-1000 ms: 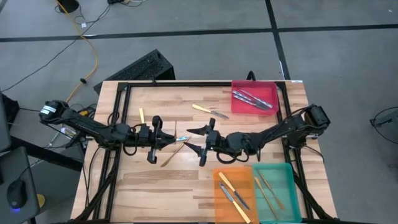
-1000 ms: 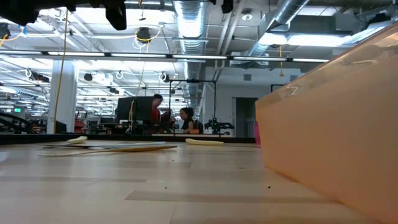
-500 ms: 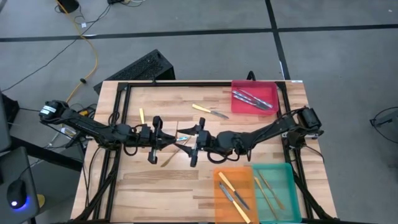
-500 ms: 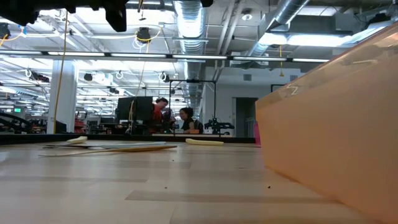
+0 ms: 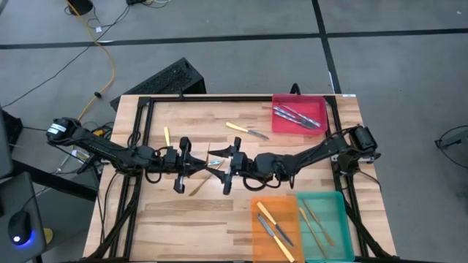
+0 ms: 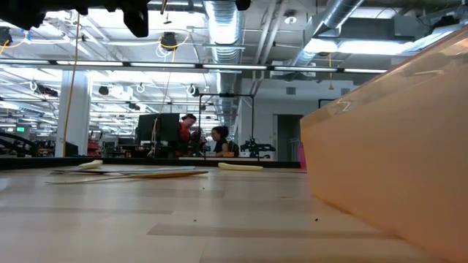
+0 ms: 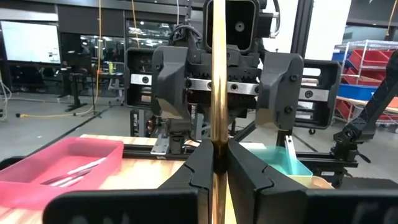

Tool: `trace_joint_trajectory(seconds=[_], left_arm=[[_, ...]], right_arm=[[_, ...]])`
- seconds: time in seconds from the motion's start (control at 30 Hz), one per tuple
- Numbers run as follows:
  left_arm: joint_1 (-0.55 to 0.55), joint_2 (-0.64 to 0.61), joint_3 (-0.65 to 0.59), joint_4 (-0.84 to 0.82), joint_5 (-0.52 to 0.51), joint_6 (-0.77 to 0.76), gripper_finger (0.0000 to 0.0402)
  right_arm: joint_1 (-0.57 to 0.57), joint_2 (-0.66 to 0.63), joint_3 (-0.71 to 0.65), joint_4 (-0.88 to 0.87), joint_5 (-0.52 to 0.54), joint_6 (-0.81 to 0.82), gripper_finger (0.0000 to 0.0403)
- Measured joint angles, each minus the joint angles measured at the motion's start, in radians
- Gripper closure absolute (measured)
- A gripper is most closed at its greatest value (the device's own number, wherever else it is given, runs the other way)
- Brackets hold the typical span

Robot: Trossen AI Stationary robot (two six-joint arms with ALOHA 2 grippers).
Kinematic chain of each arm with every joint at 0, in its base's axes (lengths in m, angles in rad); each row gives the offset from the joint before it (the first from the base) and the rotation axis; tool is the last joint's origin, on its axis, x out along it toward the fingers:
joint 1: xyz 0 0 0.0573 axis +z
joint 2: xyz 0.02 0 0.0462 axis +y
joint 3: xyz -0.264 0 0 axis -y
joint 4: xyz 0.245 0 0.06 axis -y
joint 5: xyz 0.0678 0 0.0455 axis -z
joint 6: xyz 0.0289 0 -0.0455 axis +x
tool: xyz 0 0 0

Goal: Sort silverware by color (type)
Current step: Put the gold knife into the orange bin

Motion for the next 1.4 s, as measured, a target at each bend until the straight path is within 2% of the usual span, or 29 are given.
trace_joint_trajectory(seconds=[0.2,0.33,0.43,0.67,0.73,1.07,1.4], left_arm=[[0.000,0.002,0.000,0.000,0.000,-0.003,0.0388],[0.000,0.002,0.000,0.000,0.000,-0.016,0.0388],[0.000,0.002,0.000,0.000,0.000,-0.019,0.0388],[0.001,0.002,0.000,-0.004,-0.006,-0.056,0.0388],[0.001,0.002,0.000,-0.012,-0.005,-0.069,0.0388],[-0.006,0.001,0.002,-0.058,0.009,-0.146,0.0388],[-0.005,0.001,0.003,-0.121,-0.003,-0.190,0.0375]], right_arm=[[-0.009,0.000,0.000,-0.001,0.000,0.034,0.0166],[-0.010,0.000,0.000,-0.002,0.000,0.044,0.0198],[-0.012,0.000,0.000,-0.002,0.000,0.068,0.0235],[-0.010,0.000,0.000,0.000,-0.007,0.128,0.0358],[-0.003,0.000,0.000,-0.001,-0.004,0.143,0.0382],[0.033,0.001,-0.001,-0.012,0.024,0.215,0.0381],[0.057,0.002,-0.001,-0.054,0.159,0.242,0.0381]])
